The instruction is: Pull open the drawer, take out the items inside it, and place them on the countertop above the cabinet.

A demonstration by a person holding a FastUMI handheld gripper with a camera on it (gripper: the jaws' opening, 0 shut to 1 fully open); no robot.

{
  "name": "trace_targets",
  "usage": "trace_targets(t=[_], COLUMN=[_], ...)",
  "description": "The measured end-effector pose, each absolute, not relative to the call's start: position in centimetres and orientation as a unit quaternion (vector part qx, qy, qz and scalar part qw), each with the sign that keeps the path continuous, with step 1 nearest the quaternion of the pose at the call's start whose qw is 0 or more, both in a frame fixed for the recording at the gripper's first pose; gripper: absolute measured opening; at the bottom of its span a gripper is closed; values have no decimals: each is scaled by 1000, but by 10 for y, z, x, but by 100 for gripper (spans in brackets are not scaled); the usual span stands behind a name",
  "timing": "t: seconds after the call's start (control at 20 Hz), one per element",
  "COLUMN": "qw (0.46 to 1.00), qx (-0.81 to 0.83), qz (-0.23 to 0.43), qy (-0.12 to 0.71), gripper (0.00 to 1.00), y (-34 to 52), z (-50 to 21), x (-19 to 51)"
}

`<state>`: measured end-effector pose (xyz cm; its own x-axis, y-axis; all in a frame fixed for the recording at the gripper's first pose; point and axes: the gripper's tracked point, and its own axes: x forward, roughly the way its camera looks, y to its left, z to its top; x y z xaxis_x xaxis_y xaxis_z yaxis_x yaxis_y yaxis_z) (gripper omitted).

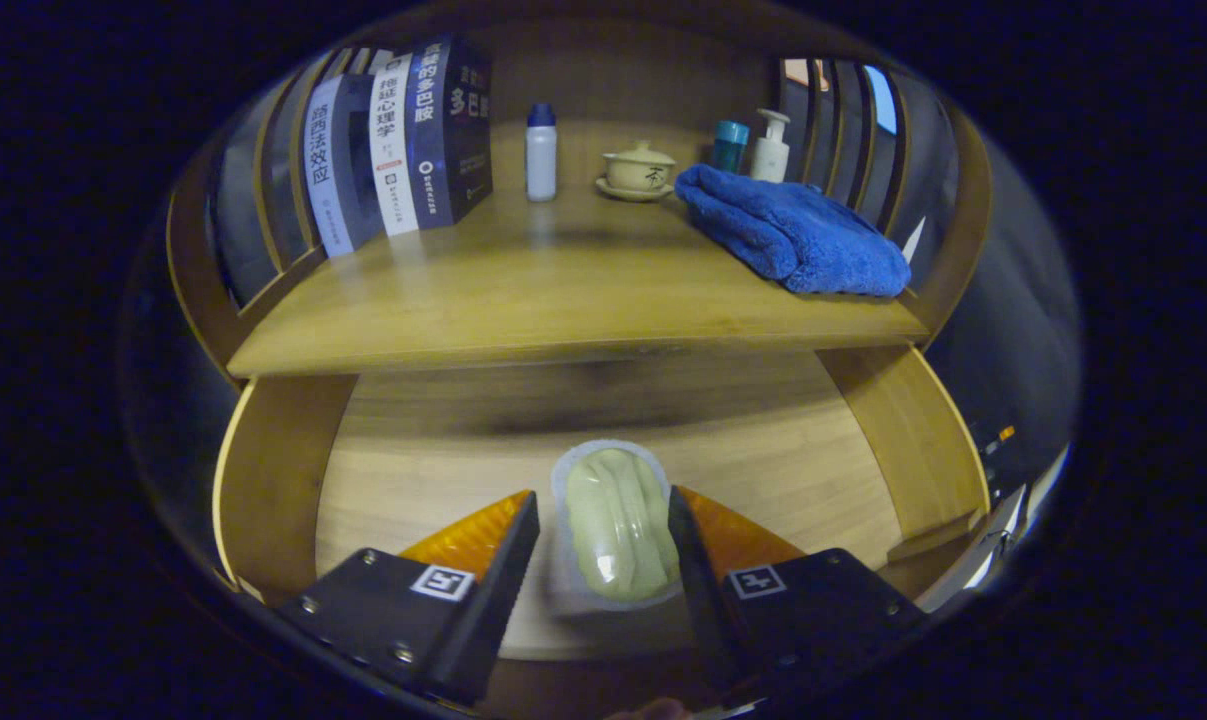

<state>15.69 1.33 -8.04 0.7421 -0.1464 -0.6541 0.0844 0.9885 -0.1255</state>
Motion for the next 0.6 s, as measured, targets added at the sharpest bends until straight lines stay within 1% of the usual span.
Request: trace_targets(t=[0.05,0.1,0.15,0.25,0.3,0.4,0.5,0.6], qw=[923,916,919,928,933,940,946,956], qx=[-63,-69,-64,-67,-70,-69,-63,-57], qz=[-74,-68,-59,-71,-70,-74,-70,-72], qy=[372,388,385,358,345,326,311,279], gripper=[65,52,52,33,32,13,13,13], y=[6,5,9,6,5,4,6,5], z=[-87,-98,-101,-92,-94,-93,-88,-78], x=[151,151,159,162,163,165,162,160])
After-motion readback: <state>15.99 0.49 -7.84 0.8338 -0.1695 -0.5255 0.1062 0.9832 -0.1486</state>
